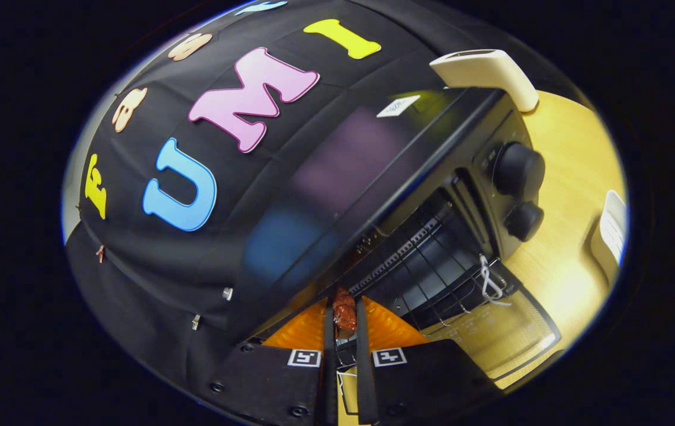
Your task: Open the toaster oven, put the food inside, and close the toaster oven door.
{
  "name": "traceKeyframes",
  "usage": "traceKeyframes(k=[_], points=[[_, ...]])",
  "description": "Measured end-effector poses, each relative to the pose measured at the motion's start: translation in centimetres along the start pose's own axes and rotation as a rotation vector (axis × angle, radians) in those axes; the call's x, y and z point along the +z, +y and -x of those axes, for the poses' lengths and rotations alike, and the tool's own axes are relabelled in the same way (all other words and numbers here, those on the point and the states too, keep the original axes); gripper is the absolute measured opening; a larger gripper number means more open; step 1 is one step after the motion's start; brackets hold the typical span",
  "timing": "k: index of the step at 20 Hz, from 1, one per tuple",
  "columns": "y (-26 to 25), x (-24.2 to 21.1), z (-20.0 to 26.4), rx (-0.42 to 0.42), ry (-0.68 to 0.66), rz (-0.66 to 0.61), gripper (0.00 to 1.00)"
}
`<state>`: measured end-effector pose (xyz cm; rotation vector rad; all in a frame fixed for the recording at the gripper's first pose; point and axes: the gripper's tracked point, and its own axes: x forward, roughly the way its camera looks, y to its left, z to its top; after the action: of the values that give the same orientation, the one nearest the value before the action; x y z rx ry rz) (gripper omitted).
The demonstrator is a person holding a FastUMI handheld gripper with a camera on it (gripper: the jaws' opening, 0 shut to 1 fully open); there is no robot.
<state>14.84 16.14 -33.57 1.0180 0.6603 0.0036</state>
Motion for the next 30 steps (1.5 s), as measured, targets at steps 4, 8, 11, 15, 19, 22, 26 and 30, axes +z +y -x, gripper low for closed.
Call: traceKeyframes(k=[4,8,11,15,19,22,26,30], points=[[-1.5,-0.1,-1.1,-0.055,0.003,0.052,0.17],[-4.5,-0.2,0.0,-0.165,0.025,0.211,0.41],[-4.0,0.3,1.1,-0.163,0.007,0.289,0.73],[-4.6,0.9,2.8,-0.213,0.001,0.407,0.98],[-4.7,1.5,5.3,-0.222,-0.002,0.453,0.98],[-4.1,1.0,7.6,-0.224,0.014,0.462,0.98],[-3.2,-0.6,10.9,-0.231,0.039,0.518,0.98],[-3.6,-3.1,13.2,-0.232,0.092,0.621,0.98]])
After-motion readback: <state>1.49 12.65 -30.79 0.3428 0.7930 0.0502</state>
